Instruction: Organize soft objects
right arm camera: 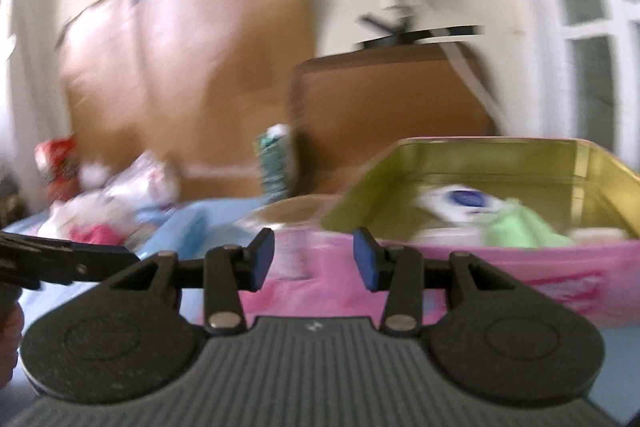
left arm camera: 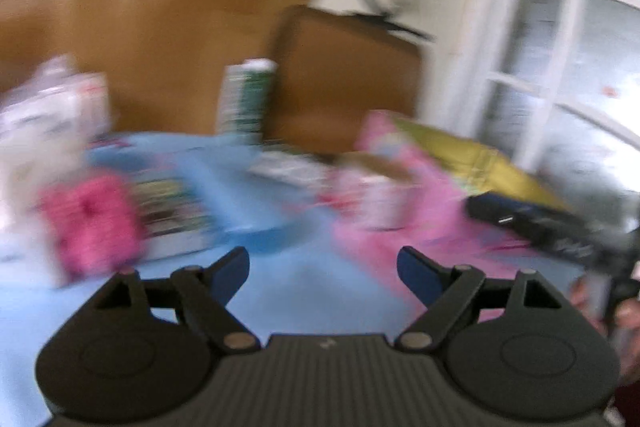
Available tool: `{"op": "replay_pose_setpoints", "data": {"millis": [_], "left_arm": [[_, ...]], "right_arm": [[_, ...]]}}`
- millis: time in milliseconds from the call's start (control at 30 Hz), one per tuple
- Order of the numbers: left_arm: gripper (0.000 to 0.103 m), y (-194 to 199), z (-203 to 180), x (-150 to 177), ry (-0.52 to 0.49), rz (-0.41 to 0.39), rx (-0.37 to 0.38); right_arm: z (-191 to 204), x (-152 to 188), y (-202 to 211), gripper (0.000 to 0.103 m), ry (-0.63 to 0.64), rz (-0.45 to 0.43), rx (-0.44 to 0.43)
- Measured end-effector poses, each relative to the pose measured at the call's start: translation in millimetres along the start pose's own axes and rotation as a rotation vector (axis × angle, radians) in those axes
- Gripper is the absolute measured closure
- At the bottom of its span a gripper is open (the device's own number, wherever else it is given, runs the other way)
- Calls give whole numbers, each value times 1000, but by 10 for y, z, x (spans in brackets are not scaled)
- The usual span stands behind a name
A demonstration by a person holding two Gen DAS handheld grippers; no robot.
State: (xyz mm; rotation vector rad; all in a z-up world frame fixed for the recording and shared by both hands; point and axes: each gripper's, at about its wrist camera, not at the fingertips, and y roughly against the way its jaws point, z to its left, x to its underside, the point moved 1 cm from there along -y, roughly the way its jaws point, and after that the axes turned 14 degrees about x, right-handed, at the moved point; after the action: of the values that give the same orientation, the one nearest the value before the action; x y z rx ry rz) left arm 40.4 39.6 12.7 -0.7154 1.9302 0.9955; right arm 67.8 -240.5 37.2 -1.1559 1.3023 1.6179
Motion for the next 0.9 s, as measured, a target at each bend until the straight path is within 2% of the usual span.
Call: {"op": "replay_pose_setpoints", "data": {"millis": [67, 167, 233, 300, 367, 400, 433, 567, 667, 733, 767, 800, 867, 900], "left_arm": [[19, 87, 157, 41, 32, -20, -35], [19, 128, 311, 58, 100, -46, 8], [17, 204, 337, 60, 108, -81, 33], [16, 246, 363, 67, 112, -92, 53], [14, 280, 354, 67, 108, -101, 65], [14, 279, 345, 66, 106, -102, 69], [14, 259, 348, 68, 106, -100, 73], [12, 208, 367, 42, 115, -94, 96], [12, 191, 398, 40, 130, -86, 107], [12, 189, 418, 40, 141, -83, 111], [12, 192, 420, 42, 144, -83, 111], [12, 191, 424, 44, 145, -82, 111], [12, 194, 424, 45, 145, -80, 111], [12, 193, 424, 44, 144, -79, 111]], "right_arm": [[219, -72, -102, 57, 60, 27, -45], [474, -366, -377, 57, 157, 59, -99], [636, -649, -711, 50, 236, 114, -111], [779, -926, -1126, 29, 278, 188, -81], [884, -1091, -1587, 18, 296, 338, -106], [910, -1125, -1798, 16, 290, 405, -109], [934, -1140, -2044, 16, 281, 475, -96], [886, -960, -2675, 16, 198, 662, 27], [790, -841, -2913, 16, 112, 733, 68], [757, -765, -2965, 17, 31, 804, 35], [769, -765, -2930, 20, 9, 807, 14], [811, -760, -2899, 32, -5, 844, -33], [881, -685, -2732, 43, -64, 938, -168], [952, -672, -2604, 43, -36, 931, -208]]}}
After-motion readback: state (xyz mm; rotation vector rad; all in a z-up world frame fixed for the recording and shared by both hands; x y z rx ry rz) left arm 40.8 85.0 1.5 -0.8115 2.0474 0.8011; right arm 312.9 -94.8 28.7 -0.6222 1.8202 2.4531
